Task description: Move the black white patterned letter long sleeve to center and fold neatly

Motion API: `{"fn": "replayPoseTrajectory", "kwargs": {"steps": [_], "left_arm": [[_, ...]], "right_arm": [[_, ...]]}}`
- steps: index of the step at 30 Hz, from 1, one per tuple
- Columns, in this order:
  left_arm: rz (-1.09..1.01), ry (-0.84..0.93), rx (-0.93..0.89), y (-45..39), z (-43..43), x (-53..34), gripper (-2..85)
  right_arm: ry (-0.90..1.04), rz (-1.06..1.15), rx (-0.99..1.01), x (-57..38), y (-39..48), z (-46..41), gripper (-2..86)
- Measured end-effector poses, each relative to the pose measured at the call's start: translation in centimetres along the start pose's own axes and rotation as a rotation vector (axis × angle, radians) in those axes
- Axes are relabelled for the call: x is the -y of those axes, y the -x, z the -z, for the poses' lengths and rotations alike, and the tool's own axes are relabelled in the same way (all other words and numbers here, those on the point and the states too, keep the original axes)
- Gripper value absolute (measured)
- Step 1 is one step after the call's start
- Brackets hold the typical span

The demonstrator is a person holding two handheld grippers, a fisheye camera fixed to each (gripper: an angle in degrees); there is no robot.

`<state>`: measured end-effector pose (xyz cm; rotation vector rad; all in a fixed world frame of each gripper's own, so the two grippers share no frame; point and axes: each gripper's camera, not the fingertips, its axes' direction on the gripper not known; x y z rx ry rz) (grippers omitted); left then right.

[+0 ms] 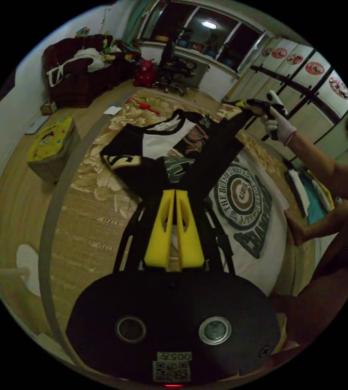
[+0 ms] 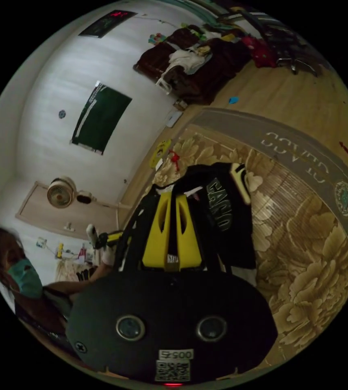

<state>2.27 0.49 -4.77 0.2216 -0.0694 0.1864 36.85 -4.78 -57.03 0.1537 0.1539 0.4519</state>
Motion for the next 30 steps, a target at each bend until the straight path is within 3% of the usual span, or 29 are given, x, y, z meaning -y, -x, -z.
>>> {"fn": "replayPoseTrajectory", "kwargs": {"steps": [4,6,8,11,13,16,17,20,23,27,30], "left_arm": [[-0.009,0.279,-0.071,1.3,-2.1,-2.2,1.5],[0.020,0.238,-0.090,1.8,-1.8,-2.9,2.6],[0.054,0.063,-0.062,2.4,0.7,-2.8,5.4],[0.052,-0.047,0.179,2.7,2.3,-1.1,11.0],[0.043,-0.025,0.264,3.3,1.5,0.4,12.9],[0.071,0.154,0.289,5.3,-2.1,2.0,12.8],[0.105,0.199,0.256,6.1,-3.2,2.0,11.7],[0.171,0.060,0.166,7.0,-1.3,0.9,3.6],[0.248,-0.059,0.124,8.6,0.8,-0.9,1.8],[0.361,-0.093,0.043,10.9,0.3,-3.0,1.1],[0.499,-0.219,-0.152,12.6,-0.4,-5.6,0.9]], "right_arm": [[0.151,-0.026,-0.112,-3.0,-1.6,-3.5,-0.8],[0.225,-0.056,-0.196,-4.3,-2.8,-5.0,-0.8],[0.242,-0.076,-0.212,-5.3,-3.6,-5.5,-0.8],[0.203,-0.096,-0.164,-6.1,-4.0,-5.1,-0.8],[0.198,-0.088,-0.161,-6.3,-3.8,-5.0,-0.8],[0.196,-0.069,-0.167,-6.5,-3.2,-4.9,-0.8],[0.196,-0.065,-0.167,-6.5,-3.0,-4.9,-0.8],[0.177,-0.030,-0.138,-6.5,-2.2,-4.4,-0.8],[0.064,0.069,-0.087,-6.2,-0.7,-2.6,-0.8],[-0.019,0.098,-0.137,-5.6,-0.6,-2.0,-0.8],[0.006,0.019,-0.132,-5.7,-2.3,-3.4,-0.8]]}}
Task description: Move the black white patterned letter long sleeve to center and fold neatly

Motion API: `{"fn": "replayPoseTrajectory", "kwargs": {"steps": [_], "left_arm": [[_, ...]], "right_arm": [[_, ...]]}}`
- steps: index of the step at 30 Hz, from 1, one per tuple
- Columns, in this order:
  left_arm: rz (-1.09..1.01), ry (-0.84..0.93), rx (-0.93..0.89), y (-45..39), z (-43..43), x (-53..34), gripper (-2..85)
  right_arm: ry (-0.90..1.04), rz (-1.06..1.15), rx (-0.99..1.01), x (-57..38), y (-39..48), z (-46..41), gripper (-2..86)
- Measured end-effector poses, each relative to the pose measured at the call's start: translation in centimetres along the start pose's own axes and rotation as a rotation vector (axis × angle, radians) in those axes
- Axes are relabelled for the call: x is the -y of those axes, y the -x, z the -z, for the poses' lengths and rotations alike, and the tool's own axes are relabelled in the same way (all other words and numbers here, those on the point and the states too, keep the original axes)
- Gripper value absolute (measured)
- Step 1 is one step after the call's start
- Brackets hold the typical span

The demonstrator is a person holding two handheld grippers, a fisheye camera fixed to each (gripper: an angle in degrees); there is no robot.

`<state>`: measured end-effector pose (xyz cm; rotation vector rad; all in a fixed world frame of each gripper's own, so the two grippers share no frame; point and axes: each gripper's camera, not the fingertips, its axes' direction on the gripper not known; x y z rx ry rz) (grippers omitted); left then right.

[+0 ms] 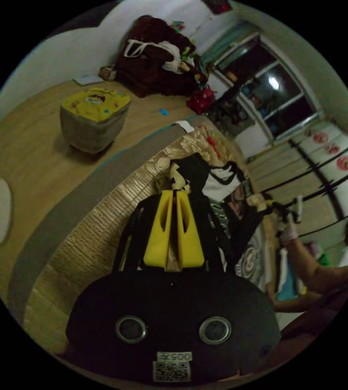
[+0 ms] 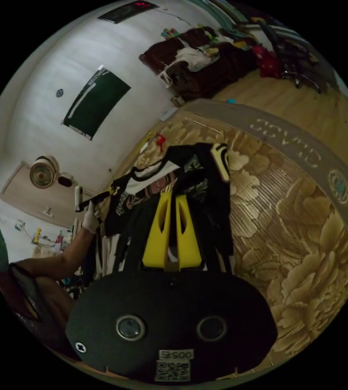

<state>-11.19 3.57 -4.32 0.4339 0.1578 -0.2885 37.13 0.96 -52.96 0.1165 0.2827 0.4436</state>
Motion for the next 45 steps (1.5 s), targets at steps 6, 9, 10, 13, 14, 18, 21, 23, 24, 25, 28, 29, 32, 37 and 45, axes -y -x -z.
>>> {"fn": "replayPoseTrajectory", "kwargs": {"steps": [6,9,10,13,14,18,21,23,24,25,28,29,32,37,45], "left_arm": [[-0.010,-0.095,-0.122,0.7,1.8,-2.2,1.9],[-0.100,-0.202,0.088,-1.8,3.9,-3.8,2.2],[-0.140,-0.242,0.191,-3.0,4.2,-4.4,2.3],[-0.396,-0.137,0.280,-6.3,1.6,-4.7,3.8],[-0.497,-0.012,0.261,-7.3,-0.7,-4.5,6.7],[-0.667,0.235,0.327,-9.2,-7.4,-5.0,10.4],[-0.734,0.349,0.403,-9.6,-11.3,-6.3,7.5],[-0.708,0.336,0.405,-9.5,-11.6,-6.9,2.8],[-0.690,0.319,0.396,-9.3,-11.4,-7.1,2.5],[-0.642,0.250,0.389,-8.9,-10.8,-7.4,2.0],[-0.533,0.098,0.406,-7.4,-9.5,-8.6,2.0],[-0.529,0.111,0.377,-6.7,-9.9,-9.0,2.4],[-0.504,0.151,0.291,-5.5,-11.3,-10.4,5.6],[-0.471,0.045,0.365,-5.5,-10.8,-13.7,6.9],[-0.620,0.367,0.293,-6.8,-18.2,-20.3,0.6]], "right_arm": [[-0.115,0.079,0.311,0.0,2.6,1.5,-0.8],[-0.087,0.110,0.138,0.1,3.6,1.7,-0.8],[-0.038,0.061,-0.010,0.2,3.1,1.1,-0.8],[0.075,-0.025,-0.236,-0.5,1.4,-0.5,-0.8],[0.078,-0.044,-0.251,-0.7,1.1,-0.6,-0.8],[0.066,-0.072,-0.161,-2.0,0.4,-0.7,-0.8],[0.092,-0.073,-0.144,-2.3,0.4,-1.0,-0.8],[0.089,-0.050,-0.149,-2.4,0.9,-0.8,-0.9],[0.039,-0.010,-0.138,-2.5,1.7,0.0,-0.9],[-0.028,0.038,-0.102,-2.6,2.7,0.9,-0.9],[-0.083,0.085,-0.091,-2.5,3.9,1.5,-0.9],[-0.066,0.073,-0.109,-2.4,3.8,1.1,-0.9],[0.051,-0.009,-0.227,-1.9,2.5,-1.5,-0.6],[-0.012,-0.109,-0.183,-2.8,1.8,-0.4,1.6],[0.180,0.105,-0.253,-4.3,5.7,-4.5,-0.9]]}}
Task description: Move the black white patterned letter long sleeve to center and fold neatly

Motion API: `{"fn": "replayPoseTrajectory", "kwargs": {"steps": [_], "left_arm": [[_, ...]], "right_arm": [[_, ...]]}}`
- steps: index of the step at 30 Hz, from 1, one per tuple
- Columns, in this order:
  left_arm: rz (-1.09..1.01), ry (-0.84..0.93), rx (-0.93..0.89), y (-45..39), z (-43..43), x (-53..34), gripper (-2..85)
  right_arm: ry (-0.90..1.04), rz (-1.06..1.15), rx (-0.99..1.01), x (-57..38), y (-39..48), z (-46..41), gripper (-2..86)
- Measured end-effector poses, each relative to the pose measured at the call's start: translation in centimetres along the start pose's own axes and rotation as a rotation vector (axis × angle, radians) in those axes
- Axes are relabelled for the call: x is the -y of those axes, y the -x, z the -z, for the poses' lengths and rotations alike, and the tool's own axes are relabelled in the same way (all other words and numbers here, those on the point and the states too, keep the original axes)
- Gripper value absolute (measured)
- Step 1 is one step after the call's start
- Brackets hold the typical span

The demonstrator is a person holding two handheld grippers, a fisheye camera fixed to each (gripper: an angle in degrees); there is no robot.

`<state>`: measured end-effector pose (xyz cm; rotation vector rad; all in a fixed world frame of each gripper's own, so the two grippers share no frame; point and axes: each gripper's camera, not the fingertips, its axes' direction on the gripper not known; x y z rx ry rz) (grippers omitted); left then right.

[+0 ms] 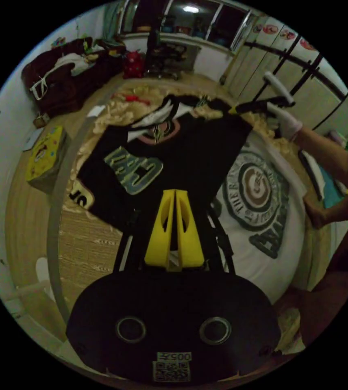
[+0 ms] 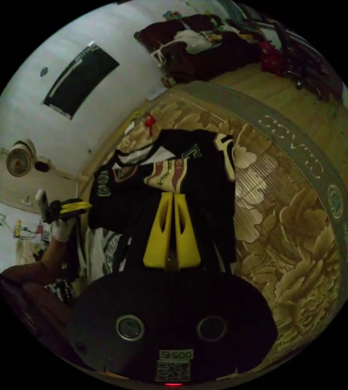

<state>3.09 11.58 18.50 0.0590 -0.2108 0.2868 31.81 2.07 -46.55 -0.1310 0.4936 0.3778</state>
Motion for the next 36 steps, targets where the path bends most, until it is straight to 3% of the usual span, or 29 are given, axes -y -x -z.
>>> {"fn": "replayPoseTrajectory", "kwargs": {"steps": [1,3,9,11,15,22,31,36], "left_arm": [[-0.009,0.087,0.060,-0.4,-1.7,-0.6,0.4],[-0.010,0.065,0.080,-0.8,-2.7,-1.7,0.3],[0.057,0.093,0.141,-1.2,-4.3,-4.6,0.1],[0.098,-0.028,0.004,-1.6,-3.5,-6.6,0.0],[0.096,-0.055,-0.108,-3.4,-4.2,-9.6,-0.3],[0.097,0.116,-0.147,-8.9,-9.0,-14.7,-0.1],[0.147,0.369,-0.114,-13.1,-13.5,-22.8,6.5],[0.257,0.492,-0.209,-13.8,-15.7,-27.4,9.3]], "right_arm": [[0.056,0.007,-0.099,0.0,0.2,-1.1,-1.0],[0.099,0.030,-0.230,-0.2,0.2,-2.1,-1.1],[0.087,0.003,-0.204,-1.3,-0.6,0.0,-1.0],[0.116,0.042,-0.150,-2.3,-0.7,0.9,-1.0],[0.310,0.150,-0.118,-6.1,-0.9,1.8,-1.0],[0.573,0.154,-0.117,-14.7,-3.6,3.2,-0.8],[0.730,0.054,-0.147,-25.1,-8.8,1.1,5.4],[0.802,0.039,-0.069,-27.1,-10.5,-0.5,7.0]]}}
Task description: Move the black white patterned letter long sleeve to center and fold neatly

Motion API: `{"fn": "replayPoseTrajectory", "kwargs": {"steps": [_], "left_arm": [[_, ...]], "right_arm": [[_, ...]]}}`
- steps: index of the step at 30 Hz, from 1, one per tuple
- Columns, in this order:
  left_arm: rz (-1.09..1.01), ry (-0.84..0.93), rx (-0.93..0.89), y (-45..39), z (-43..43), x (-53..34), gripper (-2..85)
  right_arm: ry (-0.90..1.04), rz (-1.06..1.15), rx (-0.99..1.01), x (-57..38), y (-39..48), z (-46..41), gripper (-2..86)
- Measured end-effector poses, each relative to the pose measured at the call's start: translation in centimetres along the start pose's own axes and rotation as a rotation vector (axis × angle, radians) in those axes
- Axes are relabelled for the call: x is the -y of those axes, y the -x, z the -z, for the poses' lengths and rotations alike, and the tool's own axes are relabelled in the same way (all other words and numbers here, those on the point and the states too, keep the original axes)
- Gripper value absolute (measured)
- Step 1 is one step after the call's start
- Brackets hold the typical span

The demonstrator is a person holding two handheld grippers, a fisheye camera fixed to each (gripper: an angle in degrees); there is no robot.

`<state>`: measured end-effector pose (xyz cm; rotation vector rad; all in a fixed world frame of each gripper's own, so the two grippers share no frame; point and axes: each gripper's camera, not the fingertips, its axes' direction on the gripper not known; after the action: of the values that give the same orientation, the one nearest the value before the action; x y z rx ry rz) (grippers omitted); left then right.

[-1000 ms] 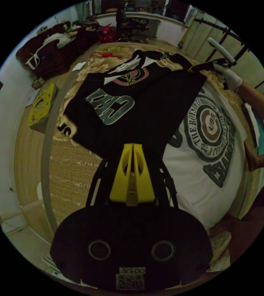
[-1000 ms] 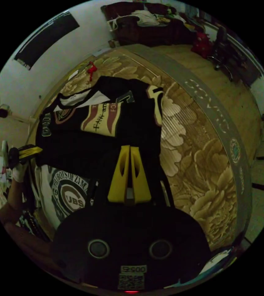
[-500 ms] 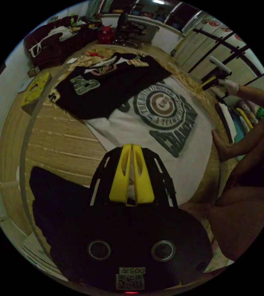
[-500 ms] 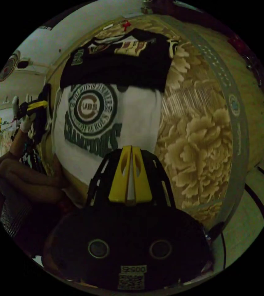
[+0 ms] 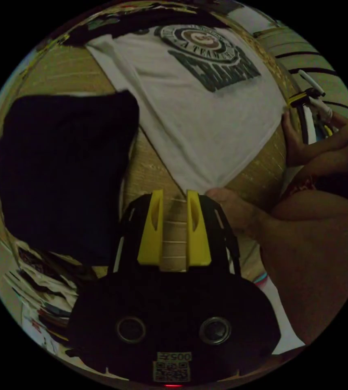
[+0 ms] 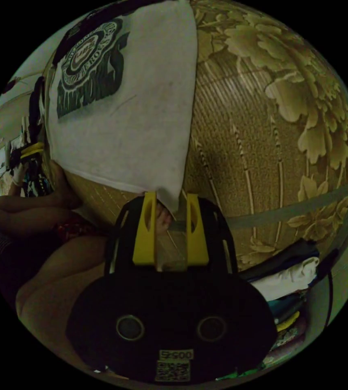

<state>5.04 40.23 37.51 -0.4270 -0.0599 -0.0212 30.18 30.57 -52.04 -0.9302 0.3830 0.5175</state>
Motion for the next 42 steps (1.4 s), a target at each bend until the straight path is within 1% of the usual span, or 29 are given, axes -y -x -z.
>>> {"fn": "replayPoseTrajectory", "kwargs": {"steps": [5,9,12,13,14,16,18,20,22,24,28,29,31,36,38,40,42], "left_arm": [[0.012,0.059,-0.101,0.9,-3.4,-0.4,11.2],[0.024,0.046,-0.152,2.2,-4.3,-0.2,9.3],[0.042,0.043,-0.232,3.9,-4.8,-0.1,6.3],[0.057,0.059,-0.282,4.8,-5.2,0.0,4.5],[0.053,0.075,-0.369,5.6,-5.6,0.2,2.9],[0.036,0.084,-0.471,6.4,-5.9,0.5,1.6],[0.002,0.073,-0.436,6.5,-5.0,0.6,0.9],[-0.039,0.012,-0.348,6.4,-2.4,0.3,0.5],[-0.058,-0.056,-0.358,6.6,-0.1,-0.4,0.4],[-0.079,-0.120,-0.384,6.9,2.3,-1.2,0.3],[-0.129,-0.166,-0.410,7.3,6.4,-3.1,0.2],[-0.138,-0.158,-0.423,7.4,7.0,-3.5,0.2],[-0.148,-0.134,-0.445,7.6,7.6,-3.9,0.1],[-0.175,0.031,-0.497,7.2,7.3,-4.4,0.1],[-0.193,0.118,-0.554,6.9,7.2,-4.6,0.1],[-0.211,0.164,-0.603,6.9,7.5,-4.8,0.2],[-0.223,0.172,-0.647,7.2,8.6,-4.8,0.2]], "right_arm": [[0.015,0.059,0.029,0.1,-0.9,-0.4,6.3],[0.019,0.090,0.065,-0.1,-1.2,-0.8,4.8],[0.034,0.122,0.049,0.1,-1.3,-1.5,2.1],[0.042,0.134,0.039,0.2,-1.4,-1.7,0.6],[0.048,0.140,0.038,0.3,-1.5,-1.7,0.1],[0.054,0.167,0.067,0.4,-2.0,-1.3,-1.2],[0.008,0.193,0.115,0.1,-2.3,0.2,-1.4],[-0.062,0.230,0.158,-0.6,-2.7,2.5,-1.5],[-0.136,0.274,0.209,-1.8,-3.7,5.7,-1.6],[-0.162,0.304,0.250,-2.9,-4.5,7.7,-1.5],[-0.150,0.329,0.238,-5.8,-6.3,10.7,-1.5],[-0.148,0.323,0.240,-6.3,-6.6,10.9,-1.5],[-0.152,0.296,0.306,-8.1,-7.7,11.3,-1.6],[-0.154,0.264,0.406,-11.3,-8.8,9.4,-1.6],[-0.134,0.249,0.430,-12.0,-9.2,8.3,-1.6],[-0.106,0.241,0.476,-12.5,-9.6,7.4,-1.6],[-0.109,0.247,0.506,-12.5,-9.6,7.6,-1.5]]}}
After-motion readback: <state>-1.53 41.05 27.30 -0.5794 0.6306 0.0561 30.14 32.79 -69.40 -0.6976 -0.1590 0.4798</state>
